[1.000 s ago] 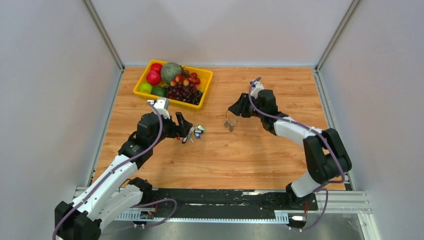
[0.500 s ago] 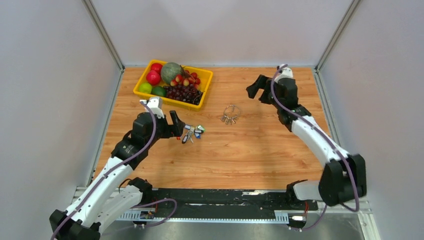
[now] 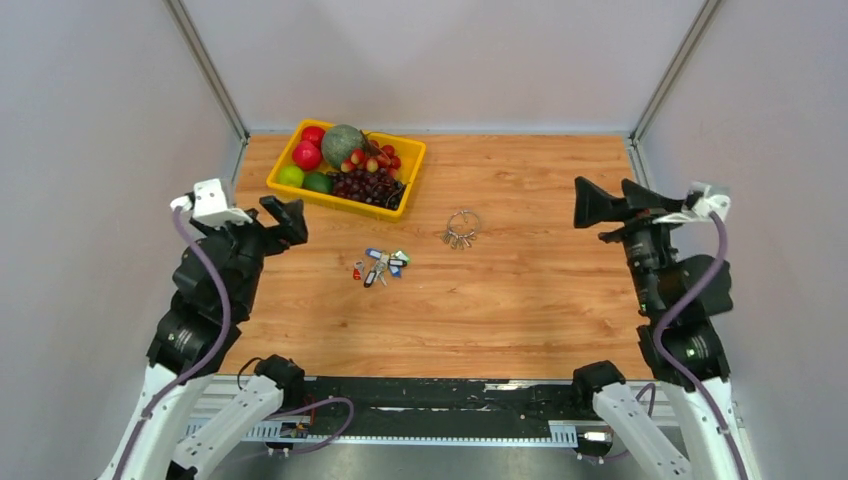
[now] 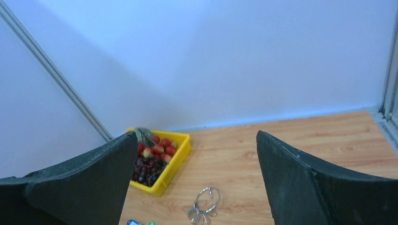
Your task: Remove the keys from the keyring
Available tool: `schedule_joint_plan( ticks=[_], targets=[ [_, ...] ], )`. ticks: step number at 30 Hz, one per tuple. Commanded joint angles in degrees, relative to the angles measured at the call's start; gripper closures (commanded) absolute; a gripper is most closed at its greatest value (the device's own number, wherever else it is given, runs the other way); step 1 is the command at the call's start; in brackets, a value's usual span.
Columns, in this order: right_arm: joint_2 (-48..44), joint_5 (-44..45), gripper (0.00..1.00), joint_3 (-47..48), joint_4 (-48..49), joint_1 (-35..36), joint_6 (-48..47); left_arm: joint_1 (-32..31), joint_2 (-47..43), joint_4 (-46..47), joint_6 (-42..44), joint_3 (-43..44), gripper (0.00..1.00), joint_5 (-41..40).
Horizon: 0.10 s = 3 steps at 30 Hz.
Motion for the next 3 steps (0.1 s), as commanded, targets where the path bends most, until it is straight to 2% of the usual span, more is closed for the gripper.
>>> schedule_joint_plan(
  ticks=[1,3],
  targets=[
    [-2.84,3.09,0.0,1.76,-3.7,0.03,-1.85,0.09,-0.27,-1.28,4.59,4.19,0.0,-4.23],
    [-2.43,2.68,0.0,3.06,-4.97,0.1,-1.64,0.09,0.69,-2.43,4.66,5.11,0.0,-3.18]
  ],
)
